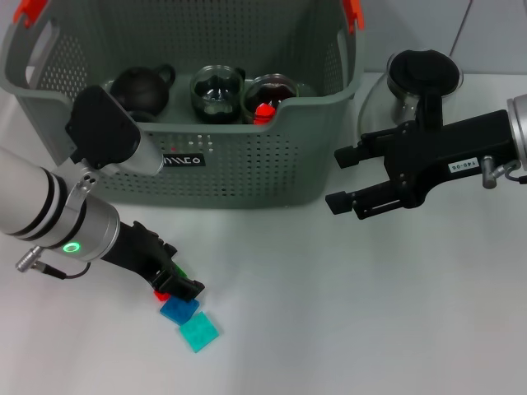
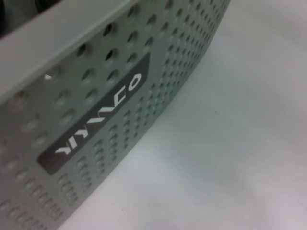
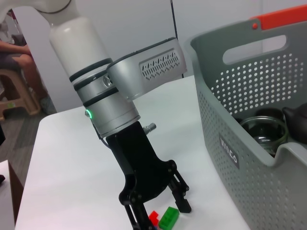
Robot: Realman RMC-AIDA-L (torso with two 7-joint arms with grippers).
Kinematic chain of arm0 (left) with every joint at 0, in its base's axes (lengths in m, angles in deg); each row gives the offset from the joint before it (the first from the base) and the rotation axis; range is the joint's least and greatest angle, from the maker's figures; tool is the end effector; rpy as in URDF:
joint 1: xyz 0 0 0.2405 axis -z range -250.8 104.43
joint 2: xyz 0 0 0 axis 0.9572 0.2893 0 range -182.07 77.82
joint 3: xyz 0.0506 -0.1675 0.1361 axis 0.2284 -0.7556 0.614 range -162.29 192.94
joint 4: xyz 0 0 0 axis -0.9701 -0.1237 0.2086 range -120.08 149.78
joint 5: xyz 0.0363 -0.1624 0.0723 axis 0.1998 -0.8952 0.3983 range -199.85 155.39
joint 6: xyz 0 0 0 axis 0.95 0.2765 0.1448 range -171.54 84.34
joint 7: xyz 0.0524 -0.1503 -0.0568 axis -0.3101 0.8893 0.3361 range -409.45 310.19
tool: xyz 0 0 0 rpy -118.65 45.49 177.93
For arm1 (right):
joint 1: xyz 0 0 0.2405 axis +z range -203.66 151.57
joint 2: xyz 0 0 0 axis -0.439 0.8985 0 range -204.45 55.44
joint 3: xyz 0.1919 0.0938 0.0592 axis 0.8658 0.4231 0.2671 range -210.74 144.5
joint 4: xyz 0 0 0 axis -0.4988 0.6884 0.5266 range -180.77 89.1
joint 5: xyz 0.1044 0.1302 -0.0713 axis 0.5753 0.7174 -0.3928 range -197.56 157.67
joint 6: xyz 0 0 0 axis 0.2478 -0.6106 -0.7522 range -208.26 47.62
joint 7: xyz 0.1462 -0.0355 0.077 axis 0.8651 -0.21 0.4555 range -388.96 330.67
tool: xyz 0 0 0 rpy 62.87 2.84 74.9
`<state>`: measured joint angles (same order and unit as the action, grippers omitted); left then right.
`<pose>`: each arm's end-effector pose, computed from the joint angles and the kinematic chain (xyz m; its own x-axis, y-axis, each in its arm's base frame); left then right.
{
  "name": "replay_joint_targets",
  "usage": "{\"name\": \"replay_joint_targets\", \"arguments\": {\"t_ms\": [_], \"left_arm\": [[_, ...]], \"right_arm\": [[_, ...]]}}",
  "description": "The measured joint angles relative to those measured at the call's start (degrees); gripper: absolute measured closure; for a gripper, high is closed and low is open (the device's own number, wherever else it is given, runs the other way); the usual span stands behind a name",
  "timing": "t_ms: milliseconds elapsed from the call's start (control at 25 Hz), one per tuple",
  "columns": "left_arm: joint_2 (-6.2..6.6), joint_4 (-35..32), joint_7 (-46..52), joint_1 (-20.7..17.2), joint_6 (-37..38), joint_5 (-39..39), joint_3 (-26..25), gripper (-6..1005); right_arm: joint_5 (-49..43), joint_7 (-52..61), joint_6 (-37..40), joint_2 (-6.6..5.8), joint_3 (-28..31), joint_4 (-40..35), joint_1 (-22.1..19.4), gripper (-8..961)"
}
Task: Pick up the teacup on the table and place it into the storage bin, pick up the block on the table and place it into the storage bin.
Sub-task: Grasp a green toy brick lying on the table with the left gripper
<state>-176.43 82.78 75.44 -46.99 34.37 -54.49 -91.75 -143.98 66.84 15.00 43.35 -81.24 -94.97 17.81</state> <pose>-0.2260 0.2980 -0.0370 0.7960 0.5842 -0.1585 0.5020 -0.7834 -0.3664 0.1379 0.3274 -0.0012 0.9329 -0.2606 -0.2484 -0.2752 -0.9611 -0.0254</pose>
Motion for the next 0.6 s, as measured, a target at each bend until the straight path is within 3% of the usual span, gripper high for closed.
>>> {"name": "replay_joint_targets", "arguments": {"t_ms": [600], "left_arm": [[-0.03, 0.0, 0.1, -0.1, -0.3, 0.8, 0.1, 348]], "right_arm": [[0.4, -0.1, 0.0, -0.09, 0.2, 0.0, -0.1, 116]]}}
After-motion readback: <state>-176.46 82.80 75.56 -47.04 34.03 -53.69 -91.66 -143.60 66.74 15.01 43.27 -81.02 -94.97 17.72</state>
